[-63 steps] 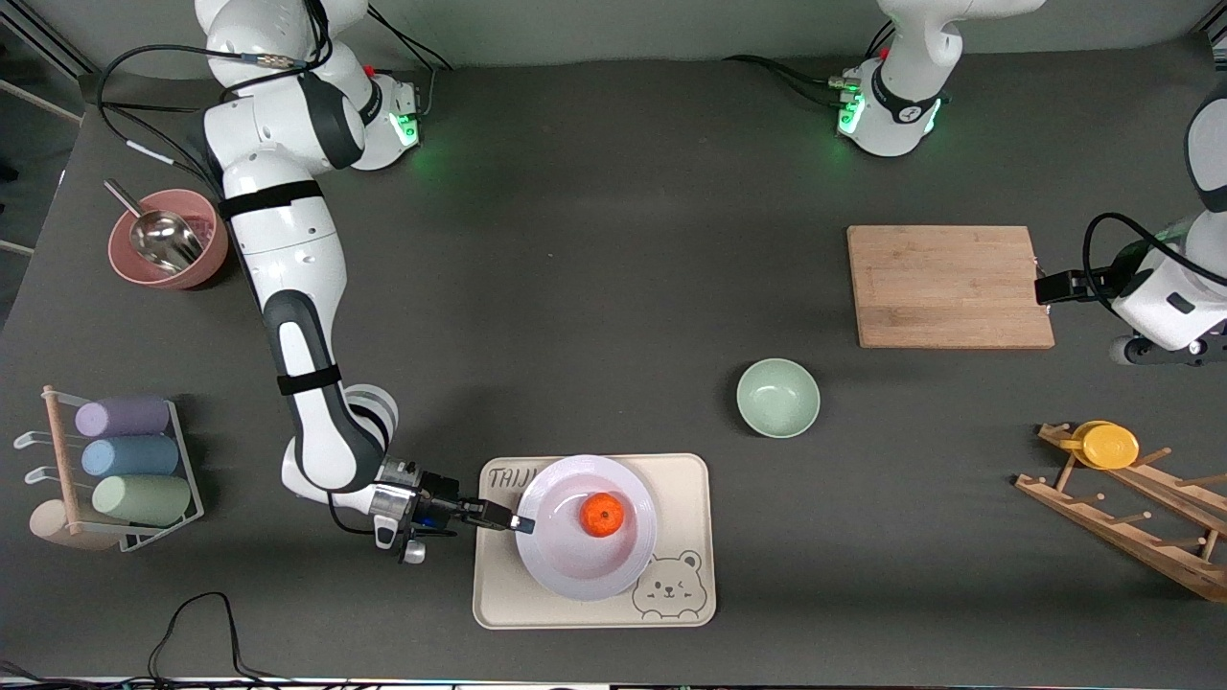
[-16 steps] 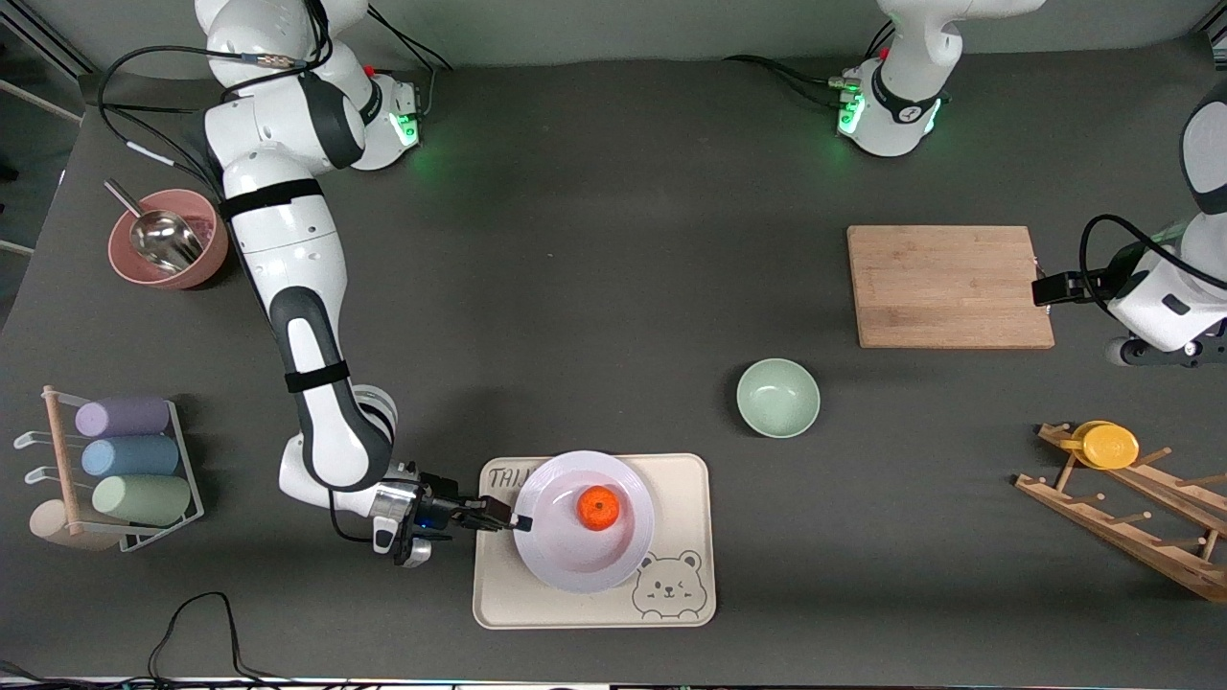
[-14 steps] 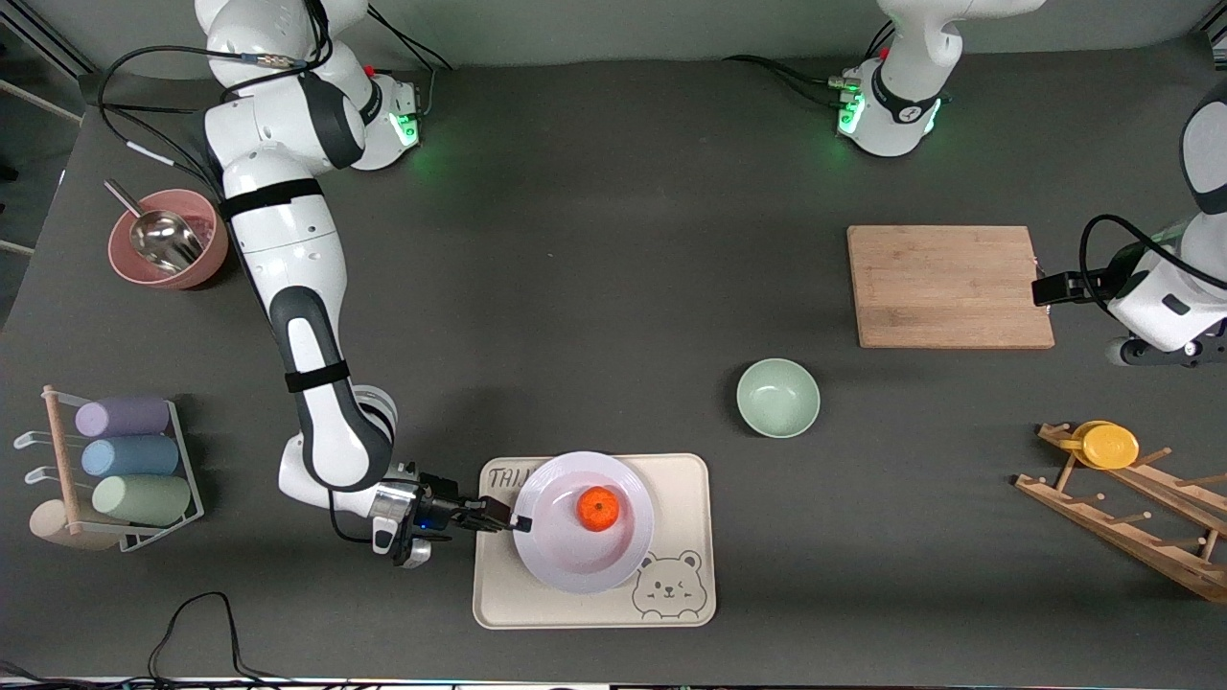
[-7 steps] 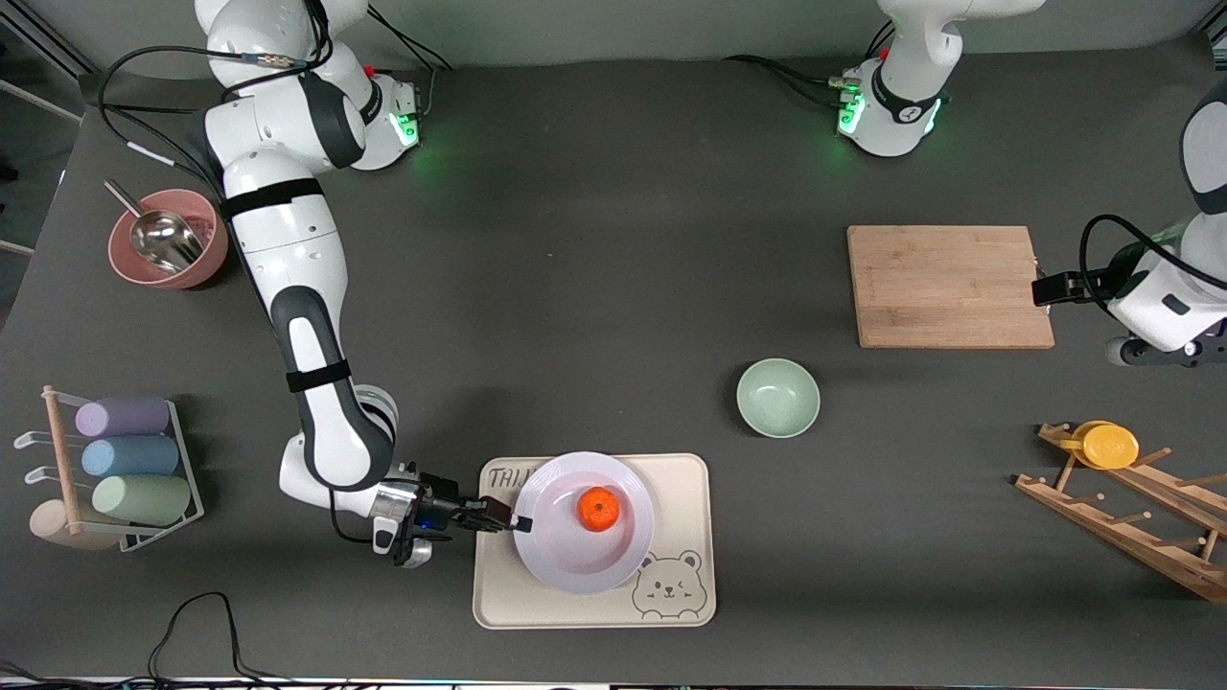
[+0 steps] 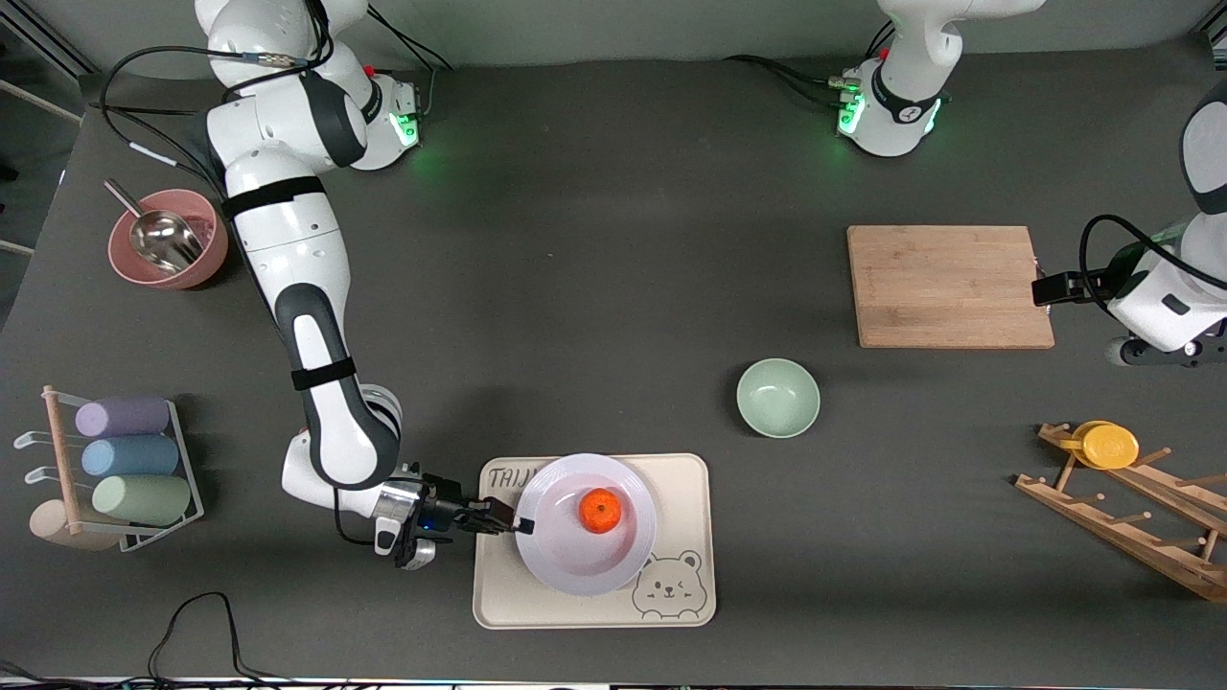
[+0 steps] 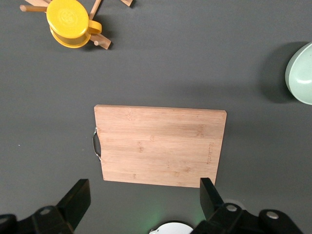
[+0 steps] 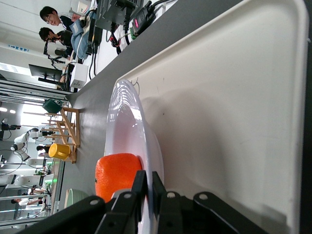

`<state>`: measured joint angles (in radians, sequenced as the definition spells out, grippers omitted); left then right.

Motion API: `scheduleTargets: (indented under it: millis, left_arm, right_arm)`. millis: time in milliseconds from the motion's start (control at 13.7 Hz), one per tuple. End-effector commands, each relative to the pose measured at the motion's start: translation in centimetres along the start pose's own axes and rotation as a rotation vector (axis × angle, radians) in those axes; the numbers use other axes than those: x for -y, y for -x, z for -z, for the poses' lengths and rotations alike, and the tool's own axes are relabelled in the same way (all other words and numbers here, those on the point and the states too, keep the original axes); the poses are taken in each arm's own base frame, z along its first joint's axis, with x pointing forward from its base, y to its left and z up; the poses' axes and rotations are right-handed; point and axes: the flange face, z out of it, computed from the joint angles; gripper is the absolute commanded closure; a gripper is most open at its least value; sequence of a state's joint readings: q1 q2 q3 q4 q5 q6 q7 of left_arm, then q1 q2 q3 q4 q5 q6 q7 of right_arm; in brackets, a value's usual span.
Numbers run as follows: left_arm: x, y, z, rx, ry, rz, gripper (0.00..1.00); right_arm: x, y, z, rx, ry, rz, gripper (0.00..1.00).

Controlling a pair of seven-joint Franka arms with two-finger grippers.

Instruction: Place orange and plate with both arms

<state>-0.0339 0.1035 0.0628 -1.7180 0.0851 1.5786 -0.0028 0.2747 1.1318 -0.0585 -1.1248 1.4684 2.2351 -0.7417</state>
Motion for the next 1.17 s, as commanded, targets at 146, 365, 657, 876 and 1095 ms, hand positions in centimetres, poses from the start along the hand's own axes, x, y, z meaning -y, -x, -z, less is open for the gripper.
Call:
scheduleTargets:
  millis: [146, 365, 657, 876, 1095]
  left_arm:
    - [-0.35, 0.6, 0.3, -0.013, 0.005, 0.01, 0.0]
    - [-0.18, 0.62, 0.27, -0.011, 0.005, 0.013, 0.0]
    - [-0.18, 0.62, 0.27, -0.011, 0.005, 0.013, 0.0]
    - [-0.27, 0.62, 0.28, -0.012, 0.005, 0.012, 0.0]
    - [-0.27, 0.62, 0.28, -0.012, 0.005, 0.012, 0.0]
  right_arm:
    - [-0.65, 0.12, -0.32, 0.001, 0.054, 0.036, 1.0]
    - [-0.69, 0.22, -0.45, 0.003, 0.054, 0.036, 1.0]
    - [-0.65, 0.12, -0.32, 0.001, 0.054, 0.036, 1.0]
    - [-0.65, 0.12, -0.32, 0.001, 0.054, 0.038, 0.76]
    - [-0.7, 0.21, -0.43, 0.002, 0.055, 0.036, 0.6]
